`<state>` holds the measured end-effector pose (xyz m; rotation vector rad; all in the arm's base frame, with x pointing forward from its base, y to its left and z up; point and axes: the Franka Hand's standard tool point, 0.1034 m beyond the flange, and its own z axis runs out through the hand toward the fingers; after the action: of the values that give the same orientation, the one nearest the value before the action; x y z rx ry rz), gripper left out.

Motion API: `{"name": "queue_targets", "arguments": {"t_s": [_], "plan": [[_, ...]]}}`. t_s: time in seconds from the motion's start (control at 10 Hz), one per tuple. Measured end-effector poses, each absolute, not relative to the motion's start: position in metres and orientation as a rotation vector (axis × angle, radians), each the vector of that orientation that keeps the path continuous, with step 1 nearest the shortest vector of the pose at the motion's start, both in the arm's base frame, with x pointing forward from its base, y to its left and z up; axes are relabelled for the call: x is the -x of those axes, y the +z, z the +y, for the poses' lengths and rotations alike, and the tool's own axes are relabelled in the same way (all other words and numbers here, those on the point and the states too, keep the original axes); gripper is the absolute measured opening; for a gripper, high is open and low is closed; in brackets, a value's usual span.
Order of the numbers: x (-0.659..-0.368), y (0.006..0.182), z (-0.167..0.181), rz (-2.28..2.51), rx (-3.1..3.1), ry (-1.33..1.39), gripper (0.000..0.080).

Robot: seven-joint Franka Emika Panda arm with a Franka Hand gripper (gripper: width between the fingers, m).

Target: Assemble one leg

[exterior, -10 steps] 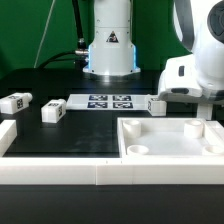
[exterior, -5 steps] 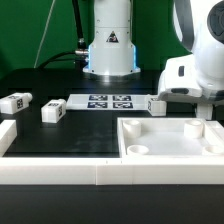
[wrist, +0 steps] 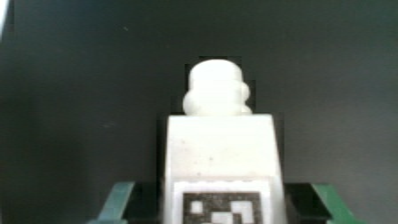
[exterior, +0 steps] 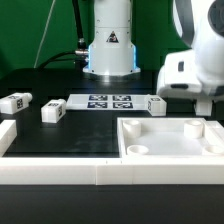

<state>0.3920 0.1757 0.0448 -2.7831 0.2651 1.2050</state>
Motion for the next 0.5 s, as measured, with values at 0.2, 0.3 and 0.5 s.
{"name": "queue_targets", "arguments": {"t_s": [0.2, 0.3, 0.5], "plan": [[-0.3988, 0.0692, 0.1744, 0.244, 2.799, 1.187, 0.0284], [-0.3957, 0.0654, 0.1765, 0.227, 2.809, 1.199, 0.0284], [-0.3947, 0.0638, 0.1764, 0.223, 2.812, 1.205, 0.0284]]}}
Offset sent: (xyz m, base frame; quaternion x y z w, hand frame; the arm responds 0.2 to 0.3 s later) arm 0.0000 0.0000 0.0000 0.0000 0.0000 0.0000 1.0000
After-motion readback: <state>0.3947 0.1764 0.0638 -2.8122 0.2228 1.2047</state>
